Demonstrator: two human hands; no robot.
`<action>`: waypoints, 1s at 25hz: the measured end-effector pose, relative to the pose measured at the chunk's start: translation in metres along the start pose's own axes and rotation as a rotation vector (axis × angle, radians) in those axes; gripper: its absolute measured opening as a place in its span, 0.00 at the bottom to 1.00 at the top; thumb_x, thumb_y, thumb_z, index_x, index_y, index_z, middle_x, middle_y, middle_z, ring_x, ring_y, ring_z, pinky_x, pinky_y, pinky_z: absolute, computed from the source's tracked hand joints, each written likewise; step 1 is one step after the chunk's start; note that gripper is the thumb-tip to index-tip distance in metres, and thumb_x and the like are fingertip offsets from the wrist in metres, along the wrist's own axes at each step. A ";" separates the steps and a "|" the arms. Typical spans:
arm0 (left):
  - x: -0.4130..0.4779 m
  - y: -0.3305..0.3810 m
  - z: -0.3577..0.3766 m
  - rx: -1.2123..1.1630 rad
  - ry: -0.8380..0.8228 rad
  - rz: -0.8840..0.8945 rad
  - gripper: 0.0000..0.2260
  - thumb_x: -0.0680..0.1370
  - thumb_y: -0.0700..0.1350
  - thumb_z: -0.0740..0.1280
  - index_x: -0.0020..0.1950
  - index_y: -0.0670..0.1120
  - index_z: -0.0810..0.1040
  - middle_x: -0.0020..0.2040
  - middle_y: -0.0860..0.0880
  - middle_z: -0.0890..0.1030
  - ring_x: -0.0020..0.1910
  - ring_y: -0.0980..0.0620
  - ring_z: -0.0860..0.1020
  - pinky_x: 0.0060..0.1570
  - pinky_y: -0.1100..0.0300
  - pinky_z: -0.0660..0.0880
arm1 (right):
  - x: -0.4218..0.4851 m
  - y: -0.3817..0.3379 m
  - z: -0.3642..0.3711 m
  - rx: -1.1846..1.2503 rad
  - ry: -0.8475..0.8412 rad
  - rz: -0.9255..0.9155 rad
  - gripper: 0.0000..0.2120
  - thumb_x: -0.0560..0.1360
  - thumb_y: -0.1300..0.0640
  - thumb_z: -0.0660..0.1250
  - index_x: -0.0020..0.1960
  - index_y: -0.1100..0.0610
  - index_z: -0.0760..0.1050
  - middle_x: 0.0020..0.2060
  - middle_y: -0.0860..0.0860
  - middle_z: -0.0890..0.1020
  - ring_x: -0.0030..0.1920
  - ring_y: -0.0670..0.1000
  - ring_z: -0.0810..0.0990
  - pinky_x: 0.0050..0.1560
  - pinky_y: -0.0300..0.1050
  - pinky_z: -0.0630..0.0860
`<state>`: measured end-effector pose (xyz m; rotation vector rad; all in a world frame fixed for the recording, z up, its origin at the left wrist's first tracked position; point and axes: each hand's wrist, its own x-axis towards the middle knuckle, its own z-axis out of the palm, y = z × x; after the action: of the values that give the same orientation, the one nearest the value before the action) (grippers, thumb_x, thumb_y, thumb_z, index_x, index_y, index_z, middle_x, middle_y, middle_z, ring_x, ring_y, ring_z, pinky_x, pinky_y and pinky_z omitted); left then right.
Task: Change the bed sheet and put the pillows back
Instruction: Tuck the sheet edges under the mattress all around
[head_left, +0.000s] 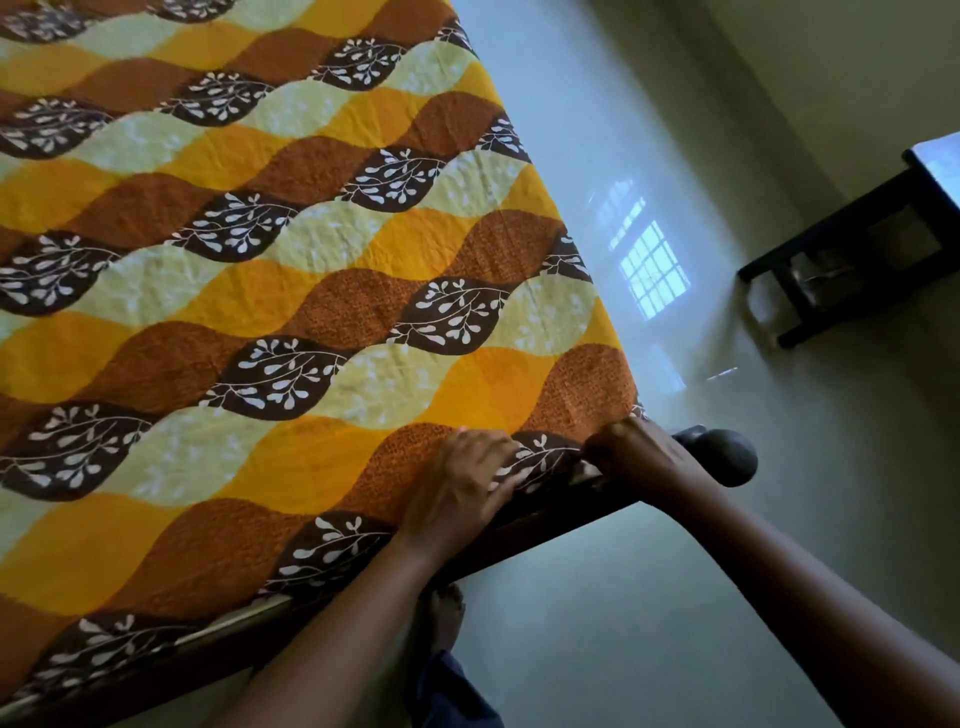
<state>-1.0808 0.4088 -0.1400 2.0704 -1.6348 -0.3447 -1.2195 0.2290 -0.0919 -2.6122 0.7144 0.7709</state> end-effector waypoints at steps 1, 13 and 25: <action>-0.006 -0.012 -0.005 0.004 0.062 -0.107 0.19 0.78 0.55 0.56 0.63 0.47 0.72 0.61 0.48 0.77 0.61 0.49 0.74 0.66 0.55 0.63 | -0.003 -0.006 -0.002 0.106 0.110 0.008 0.09 0.76 0.60 0.63 0.50 0.58 0.81 0.45 0.55 0.82 0.46 0.57 0.81 0.42 0.46 0.75; -0.073 -0.108 -0.027 0.374 0.013 -0.551 0.31 0.78 0.60 0.48 0.75 0.43 0.59 0.76 0.44 0.56 0.76 0.45 0.53 0.72 0.44 0.49 | 0.164 -0.169 0.021 -0.033 0.358 -0.206 0.28 0.78 0.40 0.43 0.76 0.48 0.48 0.77 0.48 0.49 0.77 0.51 0.45 0.74 0.56 0.38; -0.059 -0.091 -0.026 0.232 0.042 -0.645 0.29 0.79 0.59 0.46 0.74 0.44 0.61 0.76 0.44 0.59 0.75 0.45 0.52 0.72 0.43 0.45 | 0.144 -0.032 -0.006 0.182 0.470 0.381 0.36 0.75 0.32 0.47 0.77 0.49 0.44 0.77 0.48 0.46 0.76 0.48 0.42 0.75 0.53 0.39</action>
<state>-1.0068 0.4874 -0.1697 2.7325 -0.9757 -0.3235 -1.0946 0.1992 -0.1652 -2.5343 1.3703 0.1547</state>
